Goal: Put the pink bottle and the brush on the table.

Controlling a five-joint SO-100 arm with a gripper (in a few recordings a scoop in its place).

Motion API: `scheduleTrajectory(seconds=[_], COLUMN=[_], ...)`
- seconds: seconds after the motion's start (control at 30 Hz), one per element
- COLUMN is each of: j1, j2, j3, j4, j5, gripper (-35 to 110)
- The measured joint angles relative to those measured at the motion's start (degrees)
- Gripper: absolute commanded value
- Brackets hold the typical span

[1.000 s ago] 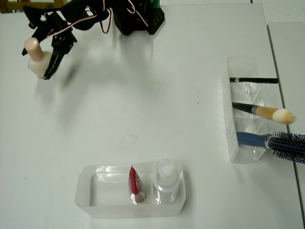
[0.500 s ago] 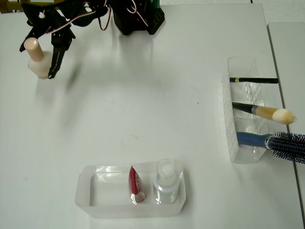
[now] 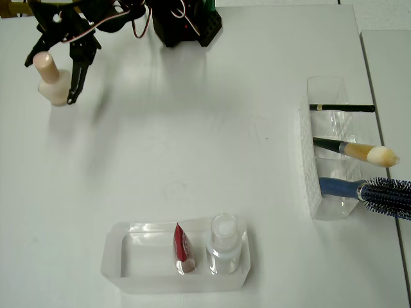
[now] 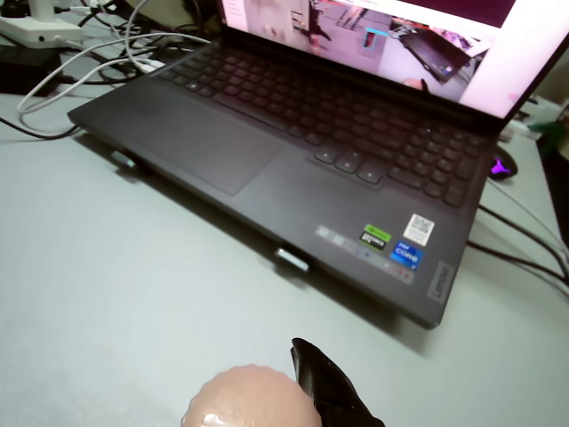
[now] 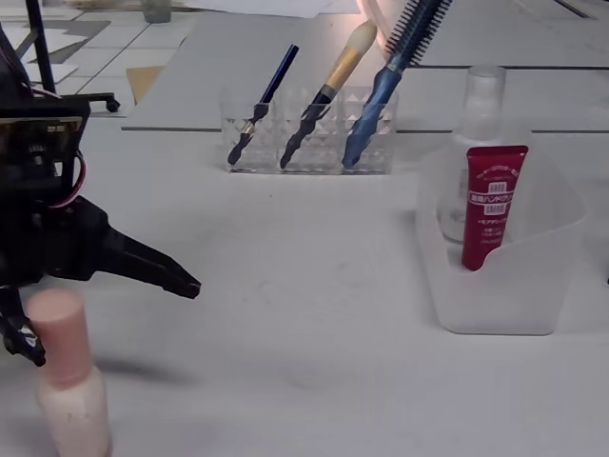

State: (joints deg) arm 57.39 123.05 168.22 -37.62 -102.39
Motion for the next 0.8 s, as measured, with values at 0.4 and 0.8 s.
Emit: scheduleTrajectory(seconds=[0.4,0.8], j1=[0.0,0.0], j2=[6.2,7.2], j3=[0.0,-12.8], j4=[3.8,18.0], j5=[-1.3,-1.3], gripper=[62,55])
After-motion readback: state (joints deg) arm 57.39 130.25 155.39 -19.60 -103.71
